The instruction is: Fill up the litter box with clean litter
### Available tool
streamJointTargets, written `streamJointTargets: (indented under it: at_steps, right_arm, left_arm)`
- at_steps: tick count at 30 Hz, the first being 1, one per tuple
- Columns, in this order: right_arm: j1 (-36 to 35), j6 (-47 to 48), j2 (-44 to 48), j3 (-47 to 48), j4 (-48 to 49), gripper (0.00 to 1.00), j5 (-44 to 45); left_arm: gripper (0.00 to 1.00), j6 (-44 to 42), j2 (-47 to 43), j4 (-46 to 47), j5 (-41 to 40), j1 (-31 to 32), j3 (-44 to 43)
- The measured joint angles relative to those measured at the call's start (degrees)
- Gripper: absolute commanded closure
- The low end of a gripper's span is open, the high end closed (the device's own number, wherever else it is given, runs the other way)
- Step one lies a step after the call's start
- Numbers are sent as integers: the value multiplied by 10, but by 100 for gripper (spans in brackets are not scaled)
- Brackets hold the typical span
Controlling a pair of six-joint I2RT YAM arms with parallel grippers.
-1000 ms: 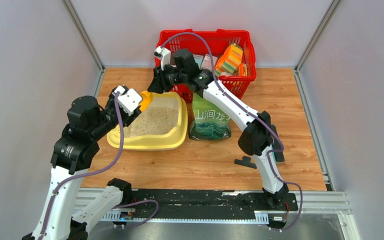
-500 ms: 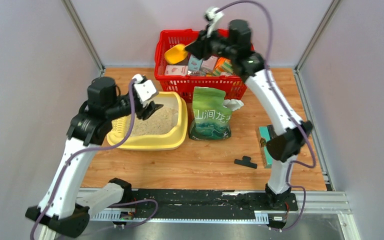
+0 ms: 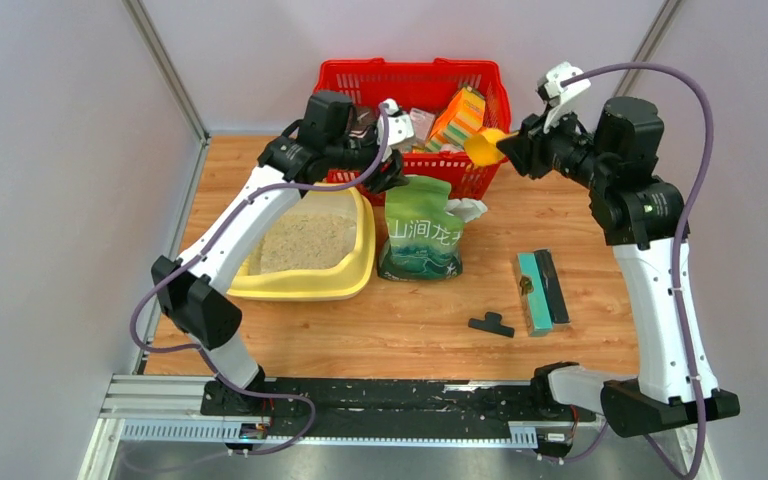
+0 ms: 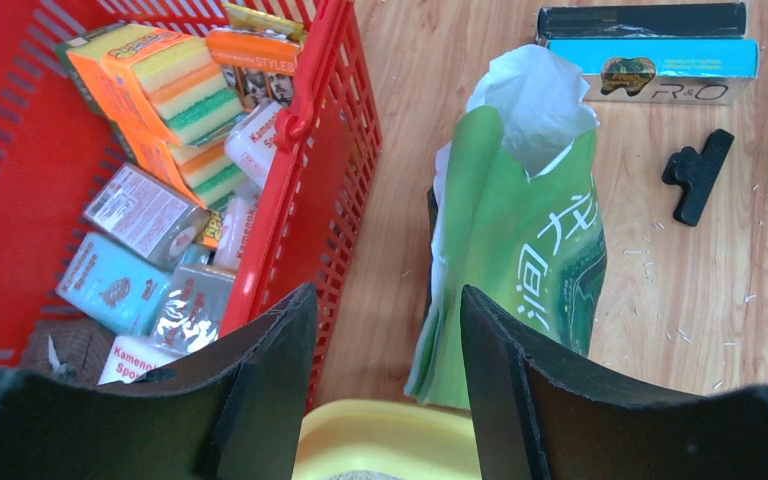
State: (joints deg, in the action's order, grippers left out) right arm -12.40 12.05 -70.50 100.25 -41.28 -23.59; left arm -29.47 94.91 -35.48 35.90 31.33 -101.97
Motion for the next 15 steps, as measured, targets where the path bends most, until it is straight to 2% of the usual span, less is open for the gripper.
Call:
streamJointTargets:
  at_steps: [3, 9, 12, 13, 15]
  right_arm:
    - [22, 5, 4, -30, -73, 100, -21]
    - [26, 34, 3, -54, -172, 100, -65]
    - [27, 63, -11, -35, -210, 100, -93]
    - [27, 66, -14, -32, -214, 100, -96]
    - [28, 83, -31, -17, -232, 100, -108]
  left_arm:
    - [42, -12, 32, -21, 10, 5, -38]
    - [58, -49, 56, -92, 42, 12, -74]
    - [71, -71, 59, -130, 61, 20, -82]
    - [84, -76, 59, -143, 66, 22, -82]
    - [98, -87, 59, -166, 77, 26, -82]
